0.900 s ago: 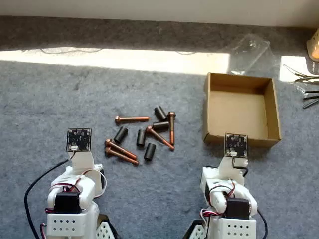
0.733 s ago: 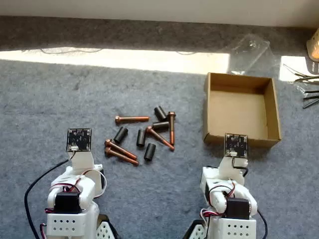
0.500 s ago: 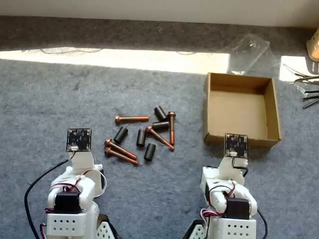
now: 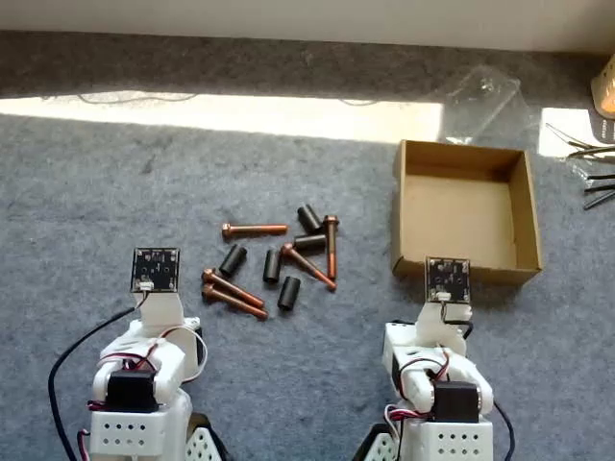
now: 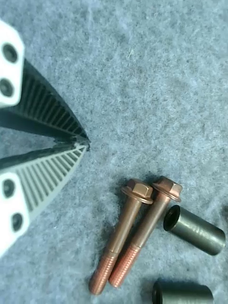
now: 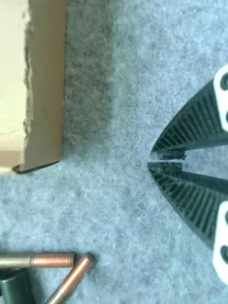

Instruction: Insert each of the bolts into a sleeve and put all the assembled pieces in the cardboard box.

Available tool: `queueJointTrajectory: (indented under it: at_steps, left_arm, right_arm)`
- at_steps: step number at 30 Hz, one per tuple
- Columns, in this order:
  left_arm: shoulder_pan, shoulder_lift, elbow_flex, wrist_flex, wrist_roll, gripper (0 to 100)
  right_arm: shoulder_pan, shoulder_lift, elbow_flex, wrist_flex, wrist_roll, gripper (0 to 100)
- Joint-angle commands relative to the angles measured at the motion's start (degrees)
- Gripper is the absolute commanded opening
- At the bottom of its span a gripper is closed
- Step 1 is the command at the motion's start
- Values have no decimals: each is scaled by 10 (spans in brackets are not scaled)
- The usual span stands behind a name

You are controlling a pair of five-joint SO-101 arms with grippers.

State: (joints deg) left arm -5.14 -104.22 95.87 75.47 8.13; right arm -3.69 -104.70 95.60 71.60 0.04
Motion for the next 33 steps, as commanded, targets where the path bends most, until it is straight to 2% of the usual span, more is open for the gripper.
queueJointTrajectory:
  at_steps: [1,5,10,18,20,22,25,28,33]
  left_arm:
    - [-15,-4,13,2,4,6]
    - [-56,-4,13,2,4,6]
    - [-55,-4,13,2,4,6]
    - [-55,-4,13,1,4,7]
    - [-55,-4,13,-14,4,7]
    - [-55,-4,13,-41,3,8]
    - [-55,-4,13,-91,-48,8]
    - [-55,-4,13,-128,-127,8]
    - [-56,-4,13,-142,-142,8]
  right_arm:
    - [-6,-4,58,-10,4,5]
    - [-6,-5,58,-12,4,5]
    - [-6,-5,58,-15,4,5]
    - [-7,-5,58,-80,6,6]
    - [-7,-5,58,-94,48,6]
    - [-7,-5,58,-110,128,6]
    - [-6,-5,56,-123,233,6]
    - [-5,-5,52,-118,246,6]
    - [-5,-4,5,-120,280,6]
